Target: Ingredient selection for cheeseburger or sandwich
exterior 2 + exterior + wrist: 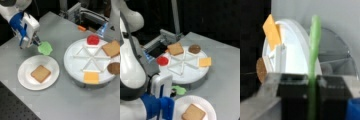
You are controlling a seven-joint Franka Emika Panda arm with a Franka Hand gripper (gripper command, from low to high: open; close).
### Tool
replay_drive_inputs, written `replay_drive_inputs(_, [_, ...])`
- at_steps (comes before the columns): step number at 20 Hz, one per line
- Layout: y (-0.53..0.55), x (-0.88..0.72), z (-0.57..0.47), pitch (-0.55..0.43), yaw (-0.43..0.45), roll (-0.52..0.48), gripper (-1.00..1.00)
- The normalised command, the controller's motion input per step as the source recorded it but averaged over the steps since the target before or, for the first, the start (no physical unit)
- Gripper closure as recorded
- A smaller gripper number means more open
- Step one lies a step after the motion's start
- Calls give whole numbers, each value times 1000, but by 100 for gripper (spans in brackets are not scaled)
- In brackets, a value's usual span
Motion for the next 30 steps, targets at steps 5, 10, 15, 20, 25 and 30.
replay_drive_inputs(5, [-159,364,-130,70,143,-363,100])
replay_drive_inputs(10, [-125,354,-101,68,131,-221,100])
replay_drive_inputs(15, [-116,364,-118,42,121,-149,100])
replay_drive_inputs(20, [-67,350,-151,6,113,-109,100])
replay_drive_inputs(25, [-58,337,-97,17,121,-30,100])
replay_drive_inputs(30, [-65,319,-50,39,104,-34,100])
